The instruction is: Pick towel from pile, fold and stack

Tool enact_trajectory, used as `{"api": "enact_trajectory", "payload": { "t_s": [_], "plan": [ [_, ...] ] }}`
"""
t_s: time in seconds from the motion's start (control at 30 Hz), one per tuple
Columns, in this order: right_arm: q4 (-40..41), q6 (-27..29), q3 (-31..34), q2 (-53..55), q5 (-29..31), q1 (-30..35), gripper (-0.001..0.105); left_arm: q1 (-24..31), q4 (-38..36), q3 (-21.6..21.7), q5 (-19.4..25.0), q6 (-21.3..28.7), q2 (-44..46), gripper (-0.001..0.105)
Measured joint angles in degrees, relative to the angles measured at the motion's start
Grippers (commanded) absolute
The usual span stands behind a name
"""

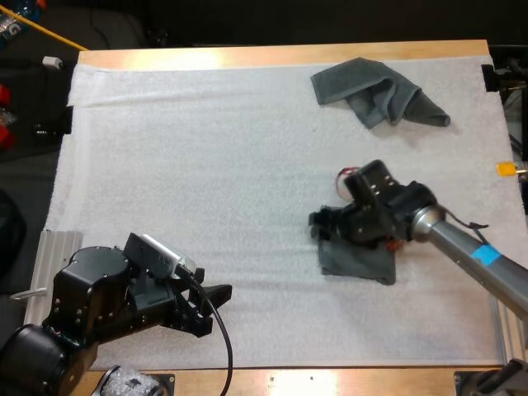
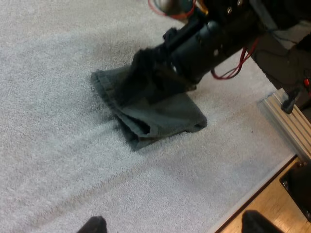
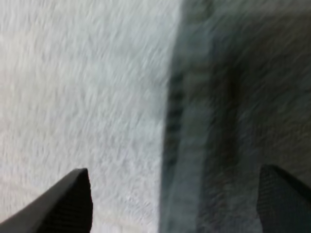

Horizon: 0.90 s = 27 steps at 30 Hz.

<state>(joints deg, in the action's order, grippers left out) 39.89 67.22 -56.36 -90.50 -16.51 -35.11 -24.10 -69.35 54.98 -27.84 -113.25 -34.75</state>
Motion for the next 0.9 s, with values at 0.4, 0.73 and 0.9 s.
{"api": "enact_trajectory", "payload": {
  "t_s": [0.4, 0.73, 0.9],
  "plan": [
    [-1.4, -3.4, 0.0, -5.3, 0.9, -5.8, 0.068, 0.0, 0.0, 0.0, 0.0, 0.0, 0.0, 0.056],
    [3.6, -0.2, 0.0, 4.5, 6.1, -5.8, 0.068, 0.0, 0.0, 0.0, 0.0, 0.8, 0.0, 0.056],
    [10.2, 2.4, 0.0, 13.9, 11.8, -5.8, 0.068, 0.0, 0.0, 0.0, 0.0, 1.1, 0.0, 0.056]
  ]
}}
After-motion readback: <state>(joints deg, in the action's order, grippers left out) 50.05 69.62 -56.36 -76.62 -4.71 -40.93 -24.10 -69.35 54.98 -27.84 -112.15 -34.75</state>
